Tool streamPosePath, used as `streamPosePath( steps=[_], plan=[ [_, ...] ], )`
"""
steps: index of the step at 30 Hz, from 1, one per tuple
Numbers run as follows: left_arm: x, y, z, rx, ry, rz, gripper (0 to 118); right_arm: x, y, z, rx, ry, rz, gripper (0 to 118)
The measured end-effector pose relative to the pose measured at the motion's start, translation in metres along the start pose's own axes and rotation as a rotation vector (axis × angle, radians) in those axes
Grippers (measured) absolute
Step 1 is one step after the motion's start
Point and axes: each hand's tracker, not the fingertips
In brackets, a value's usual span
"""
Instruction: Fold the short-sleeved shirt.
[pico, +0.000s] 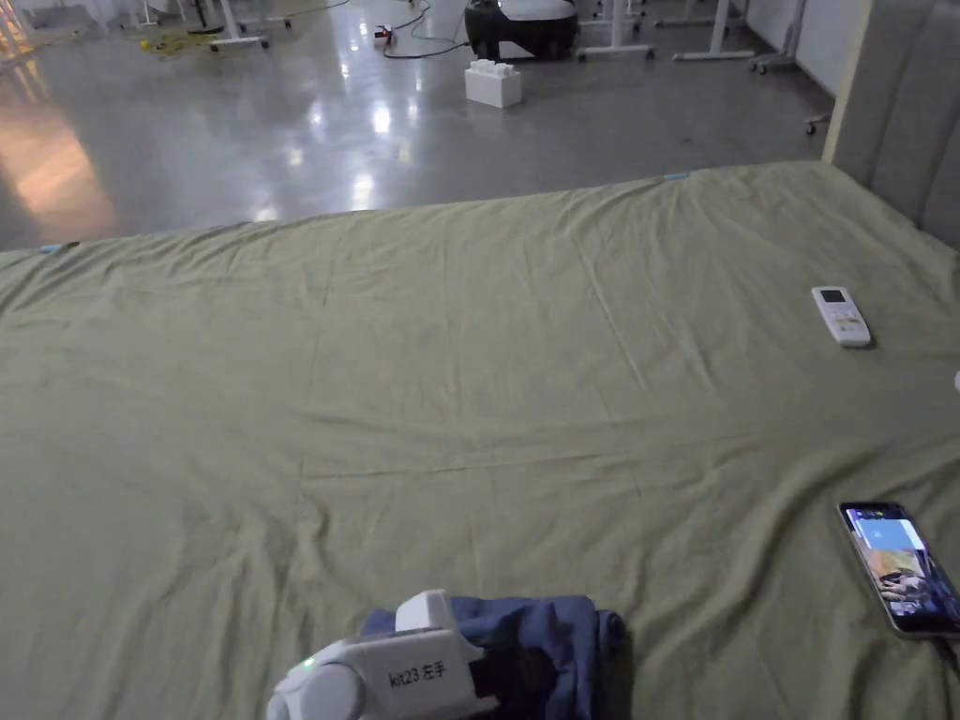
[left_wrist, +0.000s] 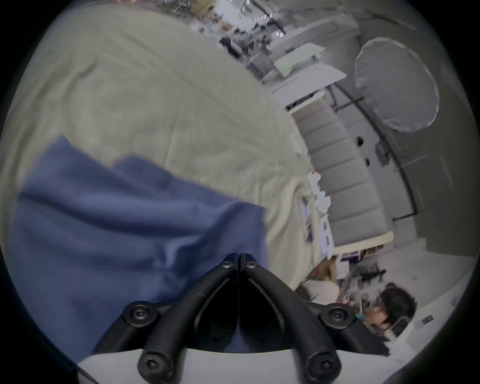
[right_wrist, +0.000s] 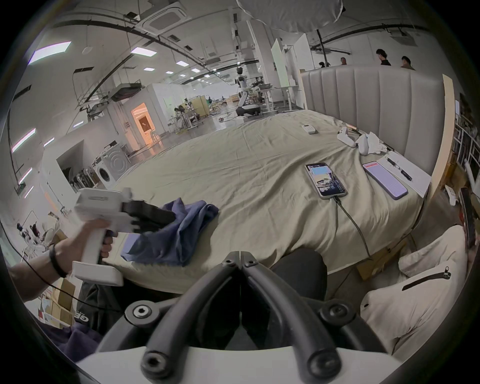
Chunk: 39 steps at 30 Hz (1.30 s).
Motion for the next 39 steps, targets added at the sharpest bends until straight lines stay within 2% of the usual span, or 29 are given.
streamPosePath(
  steps=[5,8,10,12,14,16,17,19,20,22,23,24,25,26,27,28,29,31,32,34,36,39],
  plan=[
    [-0.007,-0.013,-0.027,-0.023,0.007,-0.041,0,-0.008,-0.006,-0.007,-0.039,0.023,0.023,0],
    [0.004,-0.006,-0.019,-0.035,0.024,-0.039,0,-0.018,-0.004,-0.026,-0.074,0.106,0.033,0],
    [0.015,-0.002,0.003,0.022,-0.006,-0.068,1,-0.029,0.002,-0.045,-0.092,0.145,0.068,0],
    [0.025,0.004,0.040,0.113,-0.110,-0.084,1,-0.040,0.011,-0.071,-0.097,0.168,0.088,0],
    [0.032,0.006,0.082,0.177,-0.157,-0.126,1,-0.051,0.024,-0.099,-0.106,0.222,0.053,0],
    [0.033,0.006,0.119,0.231,-0.132,-0.196,1,-0.062,0.037,-0.128,-0.107,0.295,-0.011,0],
    [0.031,0.003,0.137,0.249,-0.114,-0.222,1,-0.071,0.044,-0.142,-0.101,0.318,-0.013,0],
    [0.022,-0.004,0.161,0.270,-0.086,-0.240,1,-0.092,0.056,-0.170,-0.125,0.343,0.066,0],
    [0.015,-0.008,0.169,0.275,-0.073,-0.229,1,-0.098,0.060,-0.186,-0.152,0.355,0.074,0],
    [-0.003,-0.013,0.176,0.283,-0.040,-0.181,1,-0.100,0.061,-0.221,-0.279,0.358,0.012,0],
    [-0.012,-0.016,0.178,0.281,-0.025,-0.149,1,-0.099,0.055,-0.239,-0.398,0.291,-0.002,0],
    [-0.021,-0.019,0.180,0.276,-0.006,-0.121,3,-0.098,0.047,-0.253,-0.486,0.197,0.029,0],
    [-0.028,-0.019,0.180,0.271,0.002,-0.105,11,-0.095,0.034,-0.263,-0.534,0.202,0.086,0],
    [-0.036,-0.021,0.180,0.270,-0.006,-0.094,32,-0.090,0.026,-0.264,-0.460,0.271,0.096,0],
    [-0.045,-0.022,0.179,0.265,-0.018,-0.072,51,-0.087,0.029,-0.258,-0.402,0.275,0.053,1],
    [-0.052,-0.023,0.177,0.271,-0.020,-0.039,72,-0.089,0.029,-0.253,-0.434,0.249,0.011,1],
    [-0.061,-0.019,0.174,0.264,-0.040,-0.006,88,-0.093,0.030,-0.252,-0.435,0.240,0.032,1],
    [-0.078,-0.012,0.169,0.244,-0.068,0.057,90,-0.099,0.026,-0.252,-0.413,0.221,0.133,1],
    [-0.085,-0.008,0.166,0.245,-0.073,0.079,90,-0.105,0.029,-0.250,-0.410,0.217,0.136,1],
    [-0.098,0.002,0.159,0.232,-0.083,0.102,91,-0.102,0.029,-0.250,-0.411,0.218,0.116,0],
    [-0.109,0.012,0.148,0.172,-0.108,0.107,91,-0.096,0.029,-0.251,-0.418,0.234,0.062,0],
    [-0.122,0.023,0.123,0.127,-0.126,0.046,91,-0.087,0.029,-0.253,-0.425,0.261,0.000,0]
  ],
)
